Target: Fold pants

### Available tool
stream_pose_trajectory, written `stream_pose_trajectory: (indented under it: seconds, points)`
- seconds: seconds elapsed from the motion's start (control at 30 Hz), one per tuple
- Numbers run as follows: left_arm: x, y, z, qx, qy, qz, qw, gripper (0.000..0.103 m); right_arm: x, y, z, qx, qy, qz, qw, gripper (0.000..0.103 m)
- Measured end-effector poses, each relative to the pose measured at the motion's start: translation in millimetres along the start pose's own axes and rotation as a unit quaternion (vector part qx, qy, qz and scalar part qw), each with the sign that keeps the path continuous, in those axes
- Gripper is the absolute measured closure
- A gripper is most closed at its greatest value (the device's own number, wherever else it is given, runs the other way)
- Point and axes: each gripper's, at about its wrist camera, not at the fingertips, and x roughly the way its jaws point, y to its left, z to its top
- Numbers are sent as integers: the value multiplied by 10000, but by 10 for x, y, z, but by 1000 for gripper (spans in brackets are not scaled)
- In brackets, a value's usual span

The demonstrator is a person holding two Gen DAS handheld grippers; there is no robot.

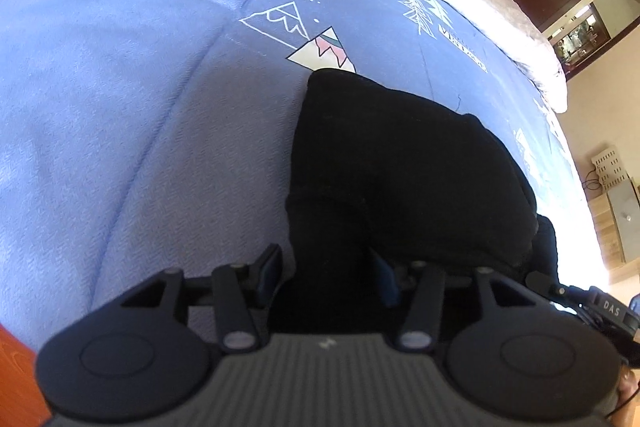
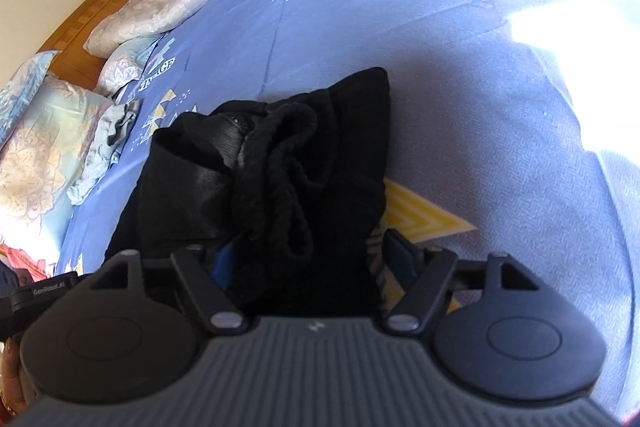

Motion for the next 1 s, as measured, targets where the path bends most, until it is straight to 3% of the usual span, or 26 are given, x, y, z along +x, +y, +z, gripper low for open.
stream_pose_trajectory:
  seconds: [0.1,0.17,0.3,0.47,0.6,0.77,1.0]
  points:
    - [-98,49,49,40,-97,-81,9999,54,-69,-66,-7,168,22,167,9997,23]
    - [-197,100,86,60,-235,-141,9996,47,-121,-92,-5,208,9,228,9995,21]
    - [-338,252,193,-72,-504,-389,9979,21,-228,-125,8,209,-118,326,9992,20]
    - [-303,384,376,-347,-425,-728,9958,20,-201,-122,96,279,-263,412,9984,17]
    - [-147,345,494,-231,-266,-665,9972,20,-108,-119,167,289,-265,364,9986,17]
    - [122,296,547,-273,148,-886,9956,20,39,-175,210,490,-168,501,9974,17]
    - [407,226,564,-307,389,-1017,9936,21,110,-279,304,559,-27,657,9963,17]
